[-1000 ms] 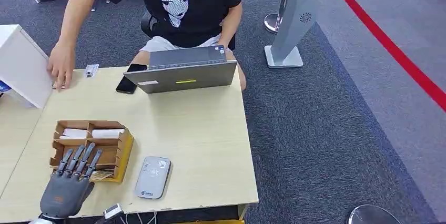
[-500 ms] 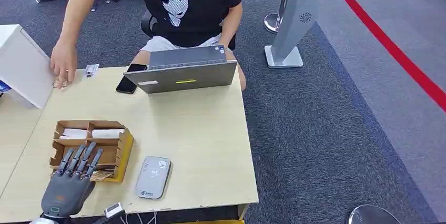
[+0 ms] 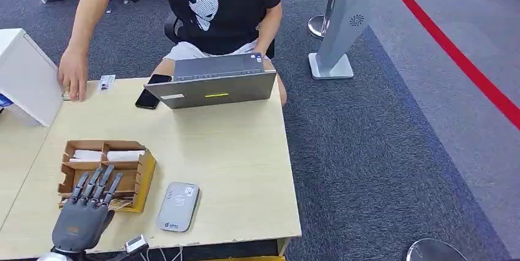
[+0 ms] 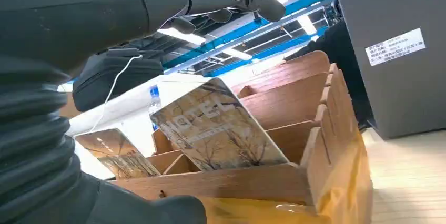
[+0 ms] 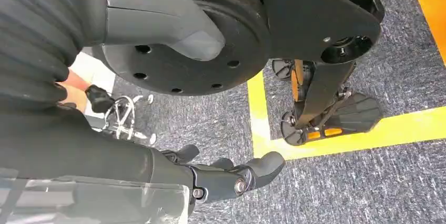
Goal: Pass the card to the sensor for recognition and then transmit it.
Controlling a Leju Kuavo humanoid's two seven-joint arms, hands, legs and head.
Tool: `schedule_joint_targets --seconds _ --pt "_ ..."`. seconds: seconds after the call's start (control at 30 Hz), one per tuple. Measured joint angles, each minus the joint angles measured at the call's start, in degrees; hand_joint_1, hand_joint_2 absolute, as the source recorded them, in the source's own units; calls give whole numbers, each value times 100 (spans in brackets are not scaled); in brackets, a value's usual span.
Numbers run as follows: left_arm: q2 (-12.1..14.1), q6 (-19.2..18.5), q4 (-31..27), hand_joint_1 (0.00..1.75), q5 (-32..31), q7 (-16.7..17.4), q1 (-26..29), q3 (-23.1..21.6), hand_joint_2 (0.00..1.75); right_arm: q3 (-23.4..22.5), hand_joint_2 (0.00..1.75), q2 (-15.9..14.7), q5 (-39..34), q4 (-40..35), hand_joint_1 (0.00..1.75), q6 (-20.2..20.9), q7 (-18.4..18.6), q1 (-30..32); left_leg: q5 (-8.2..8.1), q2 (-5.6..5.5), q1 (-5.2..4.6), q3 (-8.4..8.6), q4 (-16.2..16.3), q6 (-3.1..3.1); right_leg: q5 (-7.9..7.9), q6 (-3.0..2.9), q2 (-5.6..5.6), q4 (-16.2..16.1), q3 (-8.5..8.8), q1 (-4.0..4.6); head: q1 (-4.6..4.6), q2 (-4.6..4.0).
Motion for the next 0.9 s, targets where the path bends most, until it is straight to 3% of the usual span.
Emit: schedule_joint_targets --seconds 0.63,0.67,0.9 --pt "-22 0 0 0 -5 -20 -2 -221 175 -7 175 0 63 0 0 0 4 0 0 0 0 0 0 0 0 0 0 0 0 0 0 0" --pt "-22 0 0 175 -5 -20 -2 -223 175 -7 175 0 66 0 0 0 4 0 0 0 0 0 0 0 0 0 0 0 0 0 0 0" --pt "-4 -11 0 175 11 2 -2 -278 175 -11 175 0 114 0 0 0 20 1 0 0 0 0 0 0 0 0 0 0 0 0 0 2"
